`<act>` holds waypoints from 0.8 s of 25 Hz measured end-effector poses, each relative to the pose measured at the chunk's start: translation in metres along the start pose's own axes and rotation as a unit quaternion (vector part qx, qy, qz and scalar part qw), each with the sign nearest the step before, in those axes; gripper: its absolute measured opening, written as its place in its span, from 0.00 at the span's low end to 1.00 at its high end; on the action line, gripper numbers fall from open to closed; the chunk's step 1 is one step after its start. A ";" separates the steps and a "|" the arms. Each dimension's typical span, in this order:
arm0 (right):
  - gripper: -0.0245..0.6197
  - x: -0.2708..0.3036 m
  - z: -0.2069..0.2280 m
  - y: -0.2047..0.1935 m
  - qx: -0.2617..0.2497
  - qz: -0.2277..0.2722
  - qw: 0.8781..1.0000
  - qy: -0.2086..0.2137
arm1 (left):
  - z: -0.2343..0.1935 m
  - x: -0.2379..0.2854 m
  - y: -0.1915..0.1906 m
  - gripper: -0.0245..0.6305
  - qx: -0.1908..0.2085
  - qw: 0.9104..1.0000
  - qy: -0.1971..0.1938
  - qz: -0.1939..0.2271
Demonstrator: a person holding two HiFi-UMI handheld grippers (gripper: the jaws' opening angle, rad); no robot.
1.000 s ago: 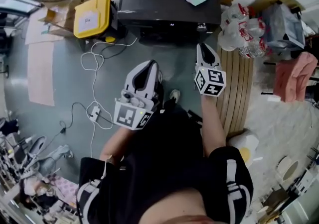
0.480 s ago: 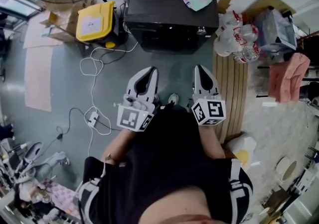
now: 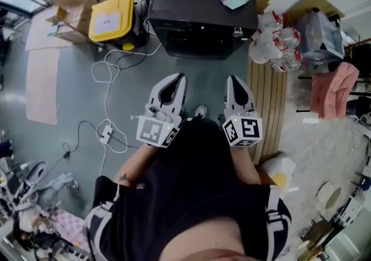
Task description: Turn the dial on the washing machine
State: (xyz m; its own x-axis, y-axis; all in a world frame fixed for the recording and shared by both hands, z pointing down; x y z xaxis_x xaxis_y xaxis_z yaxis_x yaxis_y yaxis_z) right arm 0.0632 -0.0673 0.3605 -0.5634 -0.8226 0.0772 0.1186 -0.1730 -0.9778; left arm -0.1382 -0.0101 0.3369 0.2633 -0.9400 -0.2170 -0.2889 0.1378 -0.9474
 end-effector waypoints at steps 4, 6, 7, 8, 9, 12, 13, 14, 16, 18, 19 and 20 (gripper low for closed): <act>0.08 -0.001 -0.003 0.002 0.001 0.001 1.000 -0.005 | -0.002 -0.001 0.002 0.08 0.004 1.000 -0.008 0.001; 0.08 -0.001 -0.002 0.001 0.001 0.001 1.000 -0.006 | -0.003 0.000 0.002 0.08 0.003 1.000 -0.010 0.001; 0.08 -0.001 -0.002 0.001 0.001 0.002 1.000 -0.007 | -0.003 0.000 0.001 0.08 0.001 1.000 -0.010 0.000; 0.08 -0.002 -0.001 0.000 0.001 0.001 1.000 -0.009 | -0.002 0.001 0.001 0.08 -0.001 1.000 -0.010 -0.002; 0.08 -0.002 -0.001 0.000 0.000 0.000 1.000 -0.010 | -0.002 0.001 0.001 0.08 -0.002 1.000 -0.012 -0.003; 0.08 0.001 -0.001 -0.003 -0.002 -0.002 1.000 -0.013 | -0.003 0.003 0.000 0.08 -0.003 1.000 -0.015 -0.003; 0.08 0.003 -0.001 -0.004 -0.003 -0.003 1.000 -0.014 | -0.004 0.004 0.000 0.08 -0.003 1.000 -0.016 -0.003; 0.08 0.004 -0.002 -0.004 -0.003 -0.004 1.000 -0.014 | -0.005 0.004 0.000 0.08 -0.003 1.000 -0.016 -0.002; 0.08 0.005 -0.003 -0.005 -0.003 -0.004 1.000 -0.013 | -0.007 0.004 0.000 0.08 -0.001 1.000 -0.019 -0.002; 0.08 0.006 -0.005 -0.005 -0.004 -0.004 1.000 -0.013 | -0.008 0.002 0.000 0.08 -0.001 1.000 -0.020 -0.002; 0.08 0.007 -0.006 -0.005 -0.004 -0.004 1.000 -0.013 | -0.008 0.003 0.001 0.08 -0.003 1.000 -0.019 -0.002; 0.08 0.008 -0.005 -0.004 -0.004 -0.004 1.000 -0.013 | -0.009 0.003 0.001 0.08 -0.004 1.000 -0.019 -0.002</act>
State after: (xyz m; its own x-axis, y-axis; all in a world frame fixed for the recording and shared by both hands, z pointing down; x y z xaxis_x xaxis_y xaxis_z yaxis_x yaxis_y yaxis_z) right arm 0.0538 -0.0700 0.3643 -0.5424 -0.8353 0.0902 0.1072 -0.1752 -0.9787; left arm -0.1456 -0.0156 0.3371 0.2990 -0.9281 -0.2220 -0.2946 0.1315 -0.9465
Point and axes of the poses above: the fingertips, and each gripper's own axes: x forward along the fingers, z to its right, y out of its top, the point moved 7 cm from there along -x, backward along the fingers, and after that the axes turned 8 degrees about z, right-handed, at the moved point
